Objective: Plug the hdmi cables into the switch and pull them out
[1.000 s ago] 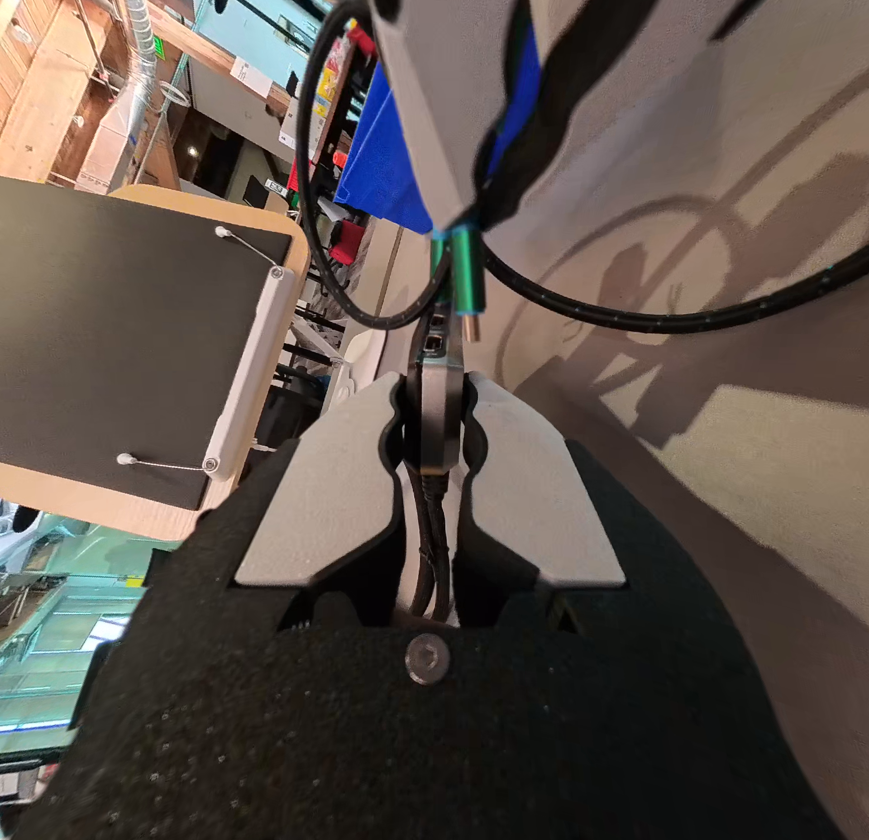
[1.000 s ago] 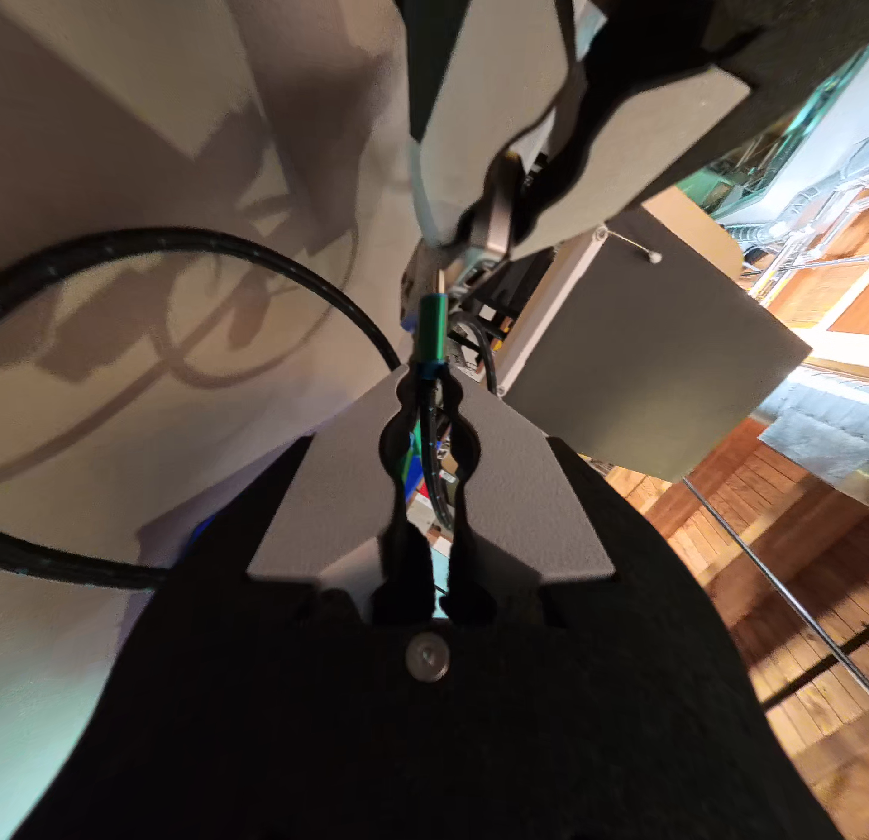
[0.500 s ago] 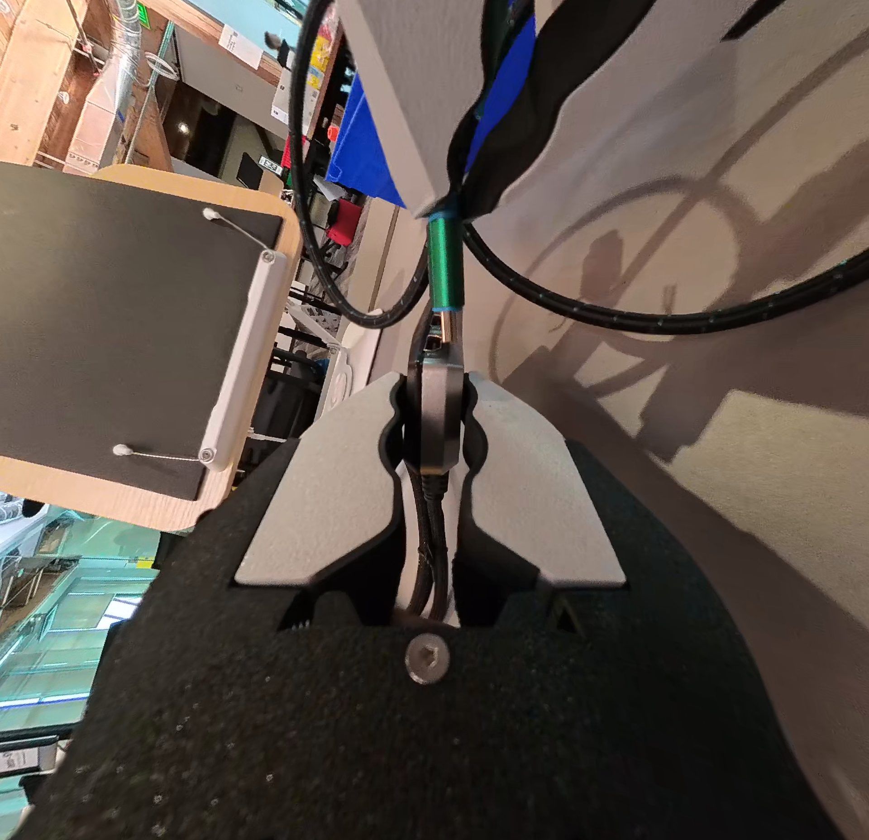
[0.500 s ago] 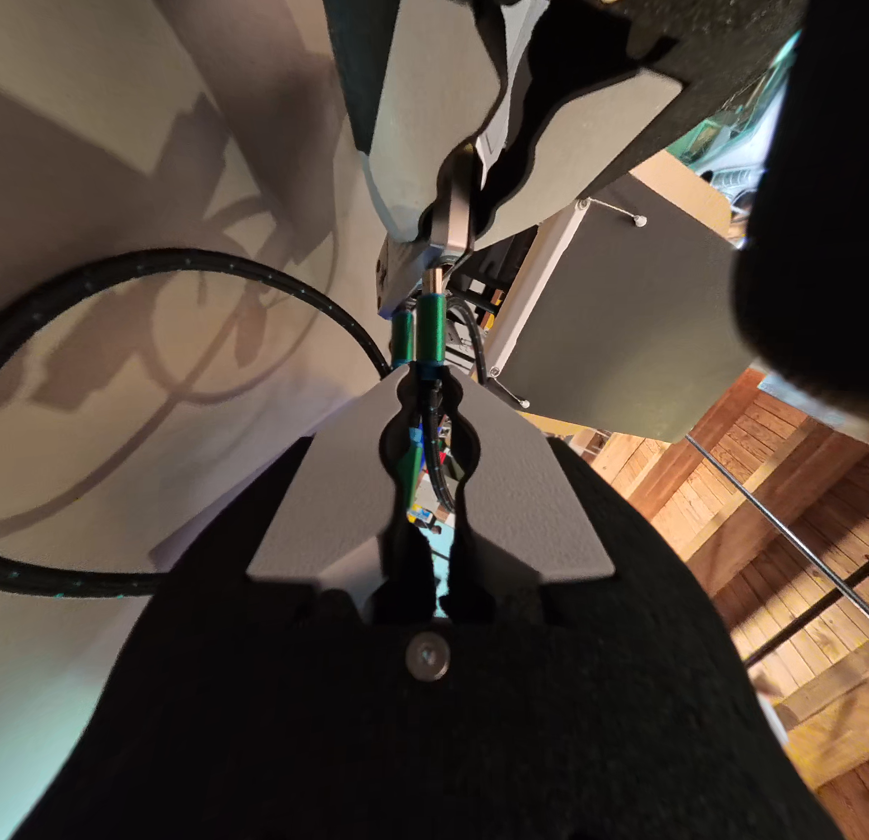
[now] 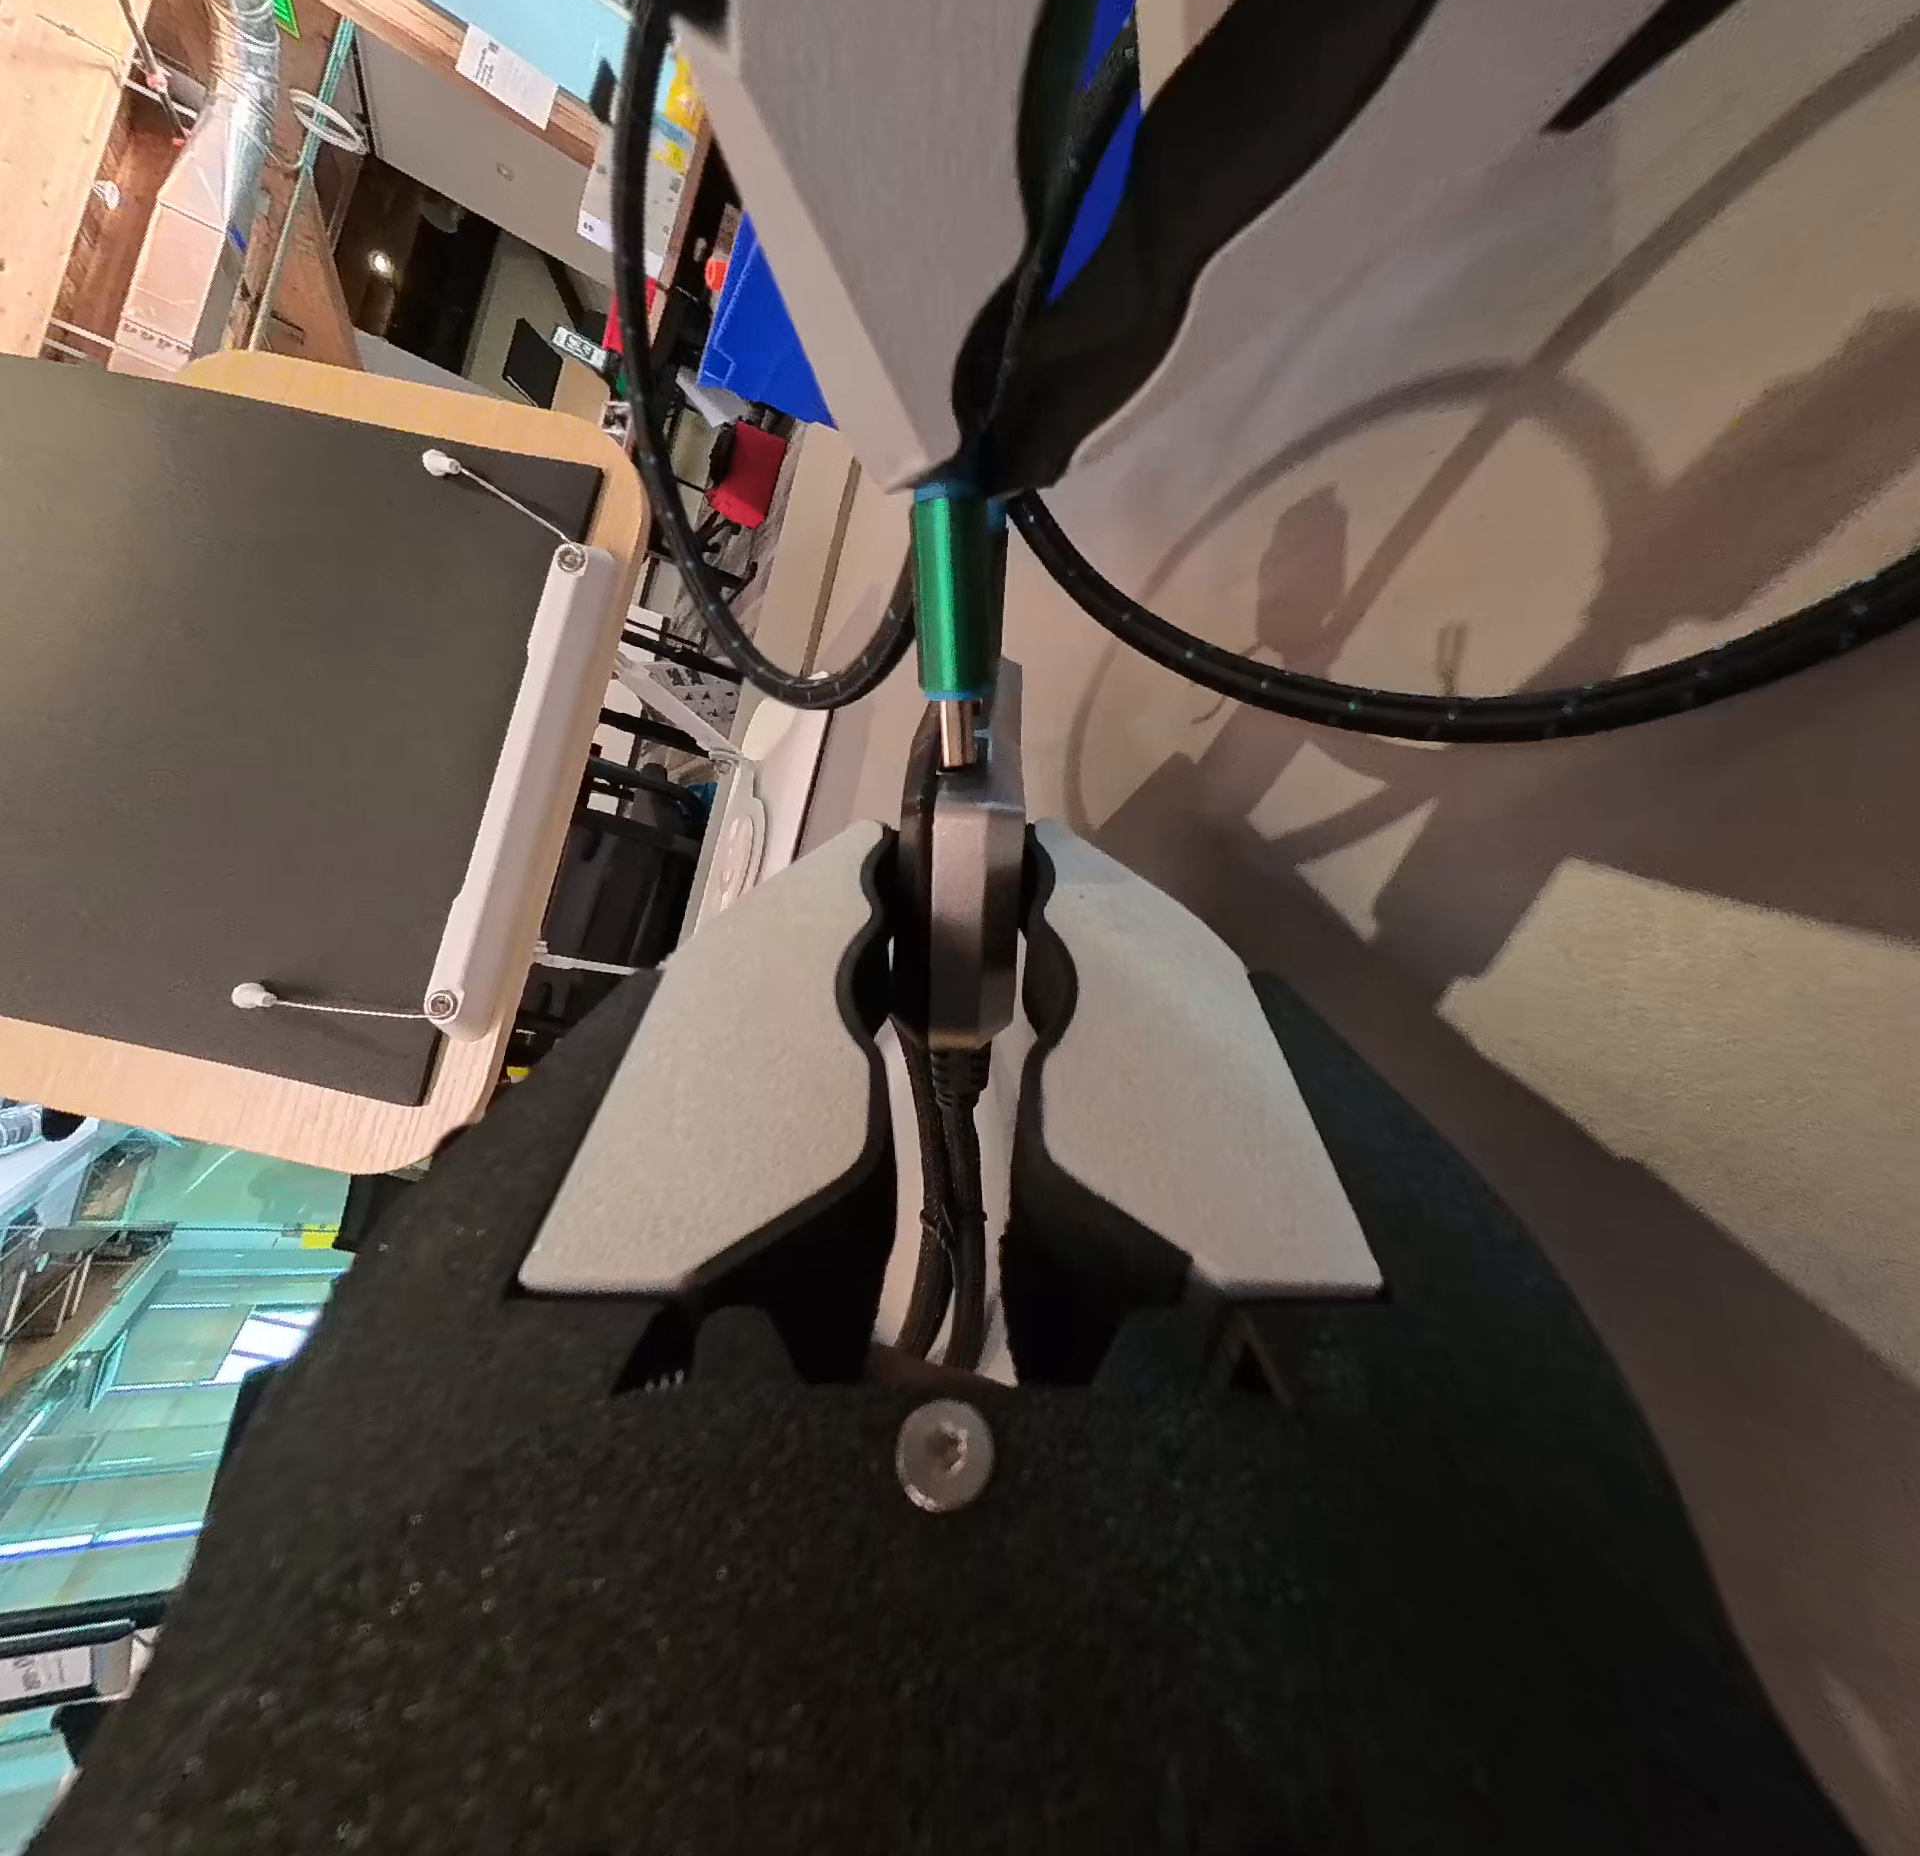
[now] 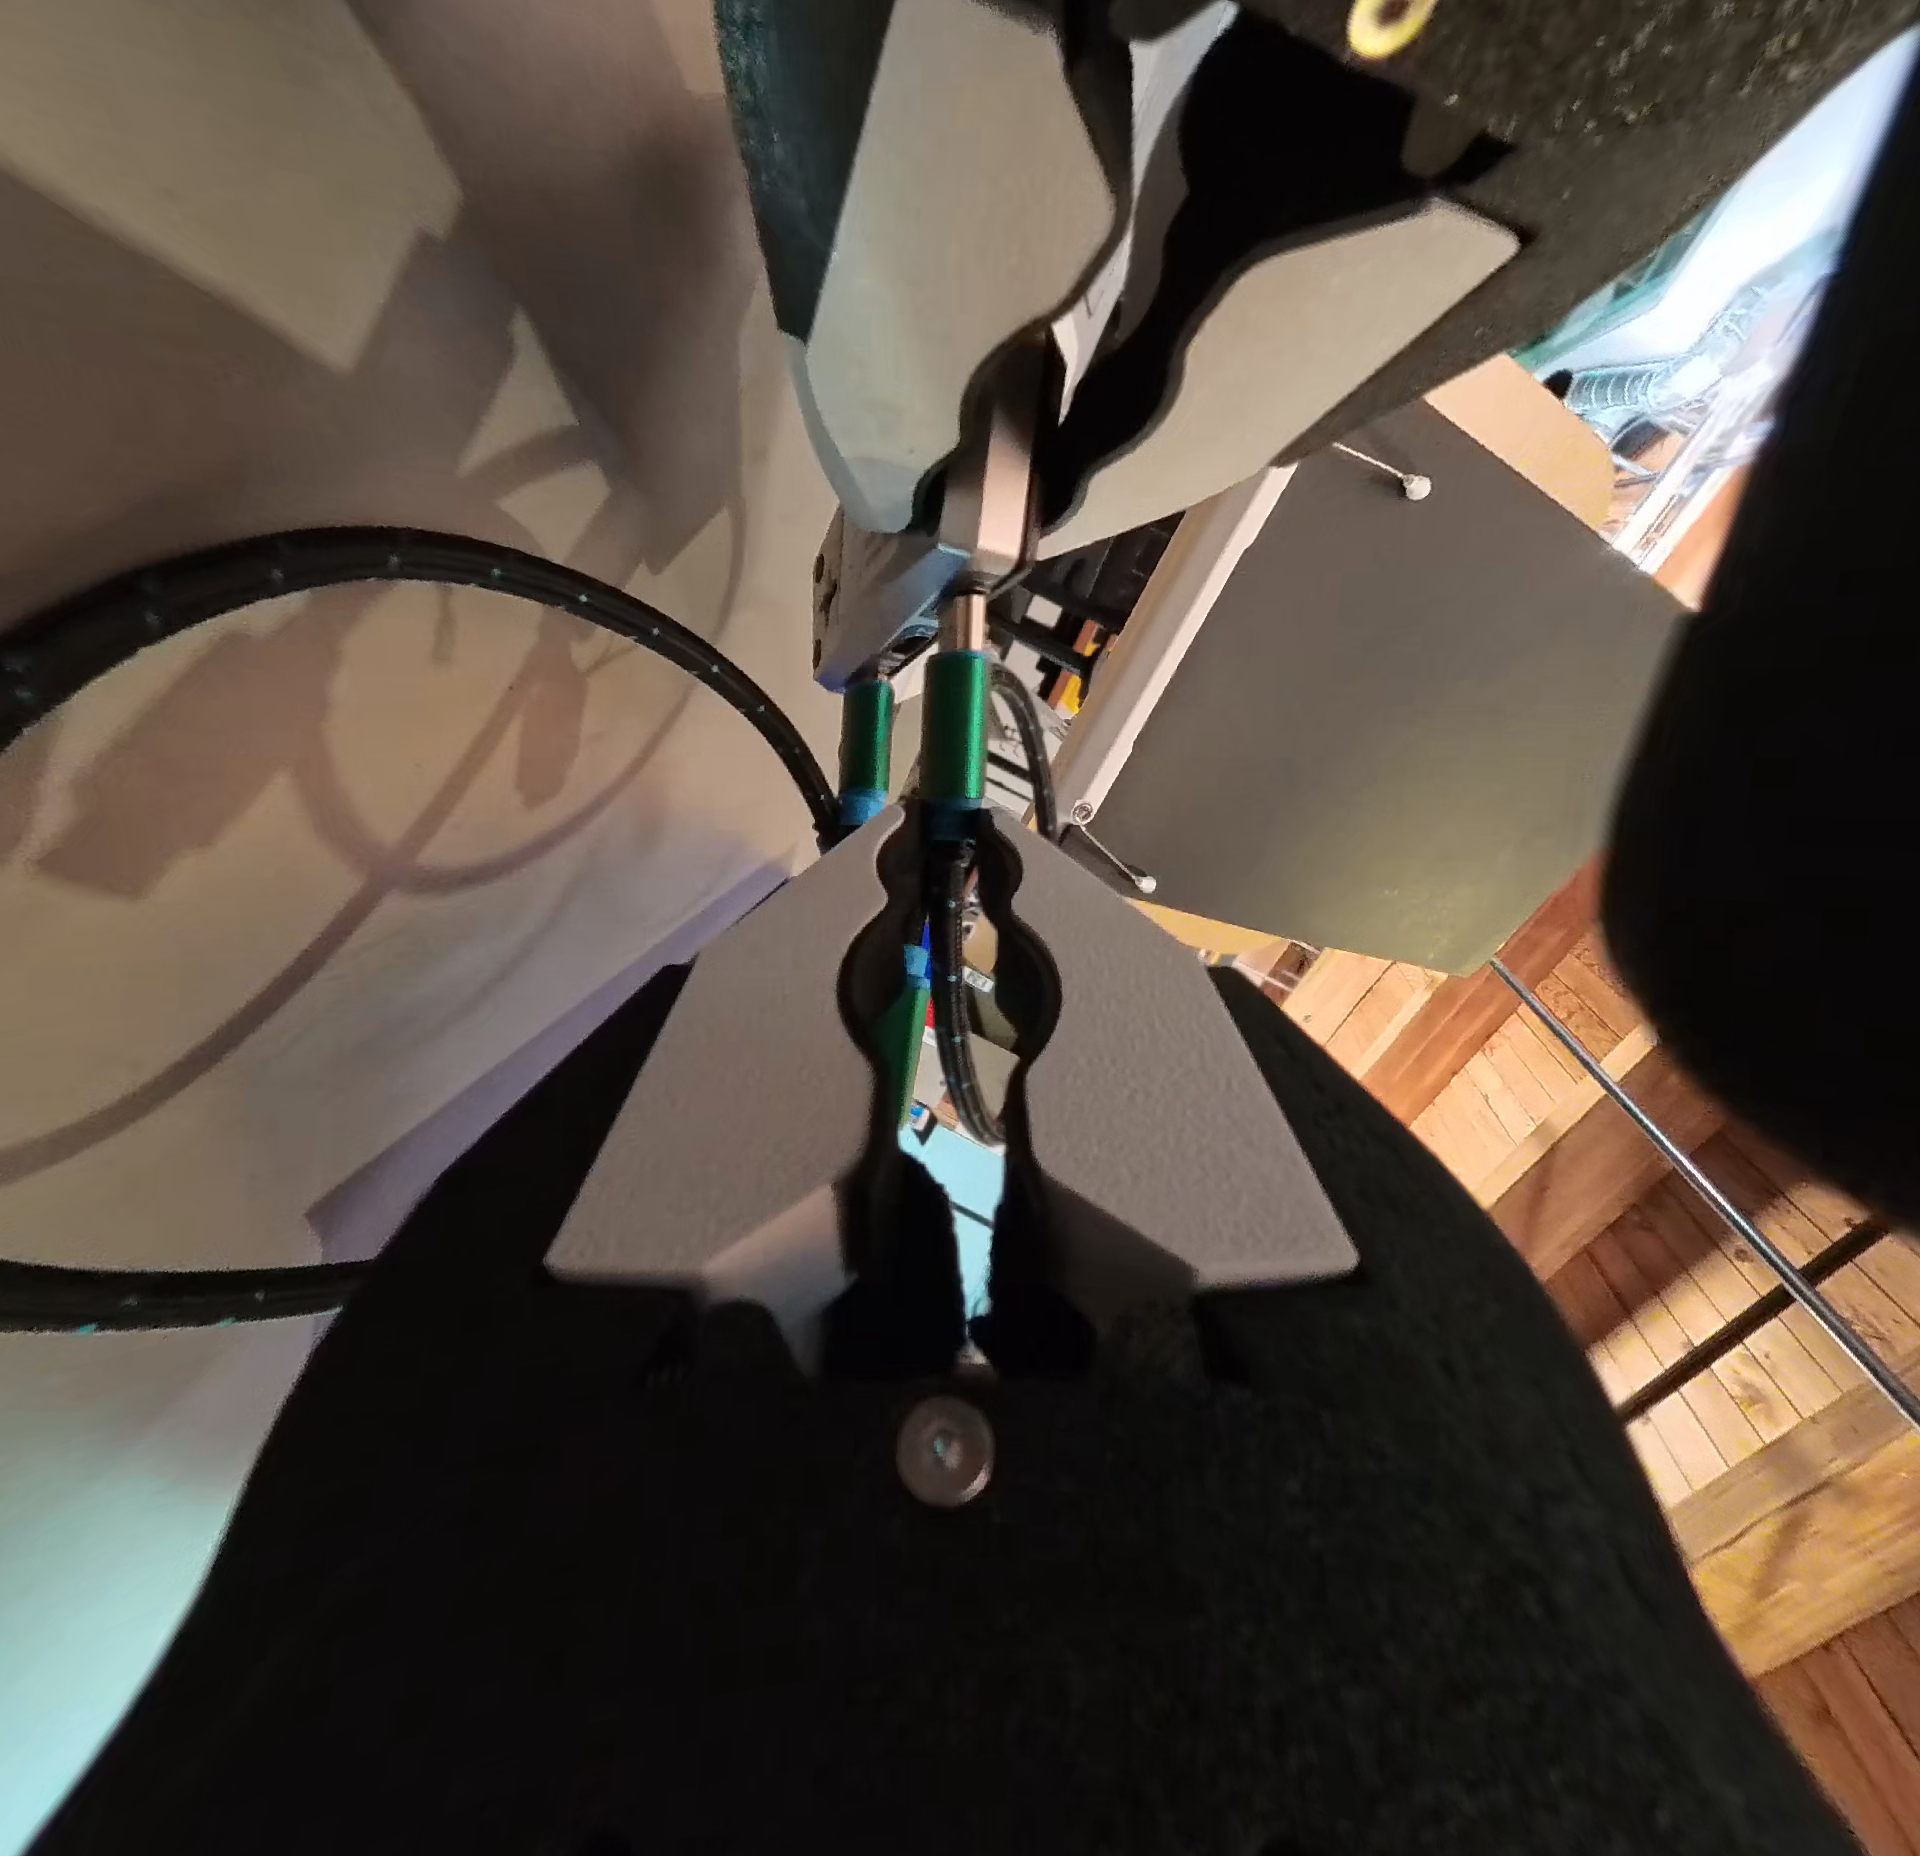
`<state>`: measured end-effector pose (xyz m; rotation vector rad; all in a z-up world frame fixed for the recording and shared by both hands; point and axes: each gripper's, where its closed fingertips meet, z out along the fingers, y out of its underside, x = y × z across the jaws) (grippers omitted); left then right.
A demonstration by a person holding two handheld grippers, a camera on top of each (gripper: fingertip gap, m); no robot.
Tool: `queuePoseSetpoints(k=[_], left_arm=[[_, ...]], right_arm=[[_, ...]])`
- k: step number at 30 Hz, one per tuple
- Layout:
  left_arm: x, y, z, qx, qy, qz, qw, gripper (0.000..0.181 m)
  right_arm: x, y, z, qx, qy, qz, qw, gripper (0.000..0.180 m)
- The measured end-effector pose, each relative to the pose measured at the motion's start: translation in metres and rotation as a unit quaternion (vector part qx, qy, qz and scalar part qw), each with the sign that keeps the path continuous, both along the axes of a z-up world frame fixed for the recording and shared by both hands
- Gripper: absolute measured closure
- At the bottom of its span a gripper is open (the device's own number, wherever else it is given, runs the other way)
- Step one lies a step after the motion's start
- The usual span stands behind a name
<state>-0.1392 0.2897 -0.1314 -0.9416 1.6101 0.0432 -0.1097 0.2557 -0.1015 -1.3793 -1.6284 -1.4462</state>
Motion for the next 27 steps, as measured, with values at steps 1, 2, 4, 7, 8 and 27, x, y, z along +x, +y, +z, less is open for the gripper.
queuePoseSetpoints(k=[1,2,4,7,8,27], left_arm=[[-0.0003,0.0008,-0.0006,-0.001,0.001,0.002,1.000,0.160],[-0.0005,0.0015,-0.0011,-0.002,0.001,0.005,1.000,0.160],[-0.0007,0.0025,-0.0018,-0.003,0.003,0.009,1.000,0.160],[-0.0014,0.0038,-0.0013,-0.001,0.002,0.016,1.000,0.160],[-0.0014,0.0040,-0.0014,-0.002,0.001,0.017,1.000,0.160],[0.0033,-0.0030,0.0016,0.018,-0.012,0.014,1.000,0.160]], right_arm=[[-0.0009,0.0000,-0.0007,0.000,-0.005,0.001,1.000,0.170],[-0.0019,-0.0001,-0.0009,0.001,-0.008,0.001,1.000,0.170],[-0.0032,-0.0001,-0.0014,0.002,-0.014,-0.003,1.000,0.170],[-0.0042,0.0010,-0.0007,0.007,-0.016,-0.006,1.000,0.170],[-0.0043,0.0013,-0.0007,0.007,-0.015,-0.007,1.000,0.170],[0.0020,-0.0044,-0.0039,-0.016,0.002,-0.046,0.999,0.170]])
